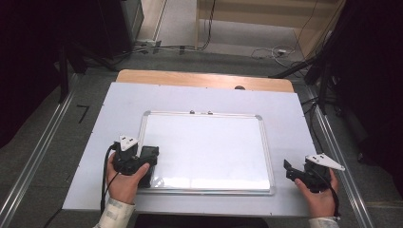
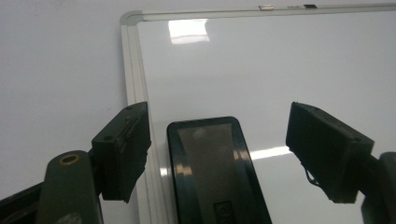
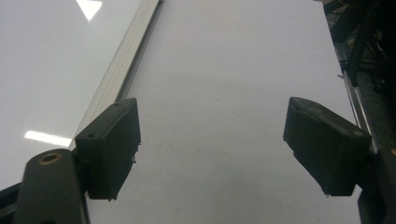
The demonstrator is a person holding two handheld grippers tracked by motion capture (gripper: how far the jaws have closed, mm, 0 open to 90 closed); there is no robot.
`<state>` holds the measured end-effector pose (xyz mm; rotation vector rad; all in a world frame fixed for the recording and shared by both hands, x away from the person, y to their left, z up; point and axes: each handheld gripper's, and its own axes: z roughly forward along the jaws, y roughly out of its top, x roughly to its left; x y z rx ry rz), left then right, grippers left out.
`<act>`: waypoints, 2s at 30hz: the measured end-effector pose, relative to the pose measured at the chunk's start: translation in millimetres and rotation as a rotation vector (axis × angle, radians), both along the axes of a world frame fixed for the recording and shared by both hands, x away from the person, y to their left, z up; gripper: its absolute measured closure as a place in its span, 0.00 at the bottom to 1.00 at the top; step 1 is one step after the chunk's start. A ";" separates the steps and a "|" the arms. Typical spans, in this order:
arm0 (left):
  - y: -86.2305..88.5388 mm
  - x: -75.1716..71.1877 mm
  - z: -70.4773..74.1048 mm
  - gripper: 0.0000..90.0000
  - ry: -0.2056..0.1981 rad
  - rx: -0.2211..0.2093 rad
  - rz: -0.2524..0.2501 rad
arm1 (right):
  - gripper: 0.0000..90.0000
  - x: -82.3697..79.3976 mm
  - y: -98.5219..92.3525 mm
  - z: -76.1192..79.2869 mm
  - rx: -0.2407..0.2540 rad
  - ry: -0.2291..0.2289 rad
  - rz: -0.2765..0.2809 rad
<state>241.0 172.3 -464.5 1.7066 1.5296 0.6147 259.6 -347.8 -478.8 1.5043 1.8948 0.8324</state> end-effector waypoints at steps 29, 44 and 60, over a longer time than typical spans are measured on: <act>46.2 -12.0 -7.5 0.24 0.037 0.015 0.072 | 0.20 0.3 0.4 -1.2 -0.005 0.004 -0.002; 72.5 -10.7 -15.9 0.24 0.063 0.000 0.119 | 0.20 -0.4 0.4 -1.1 -0.005 0.005 -0.003; 84.0 -14.4 -19.9 0.25 0.083 -0.009 0.135 | 0.19 -0.5 0.5 -1.2 -0.007 0.005 -0.003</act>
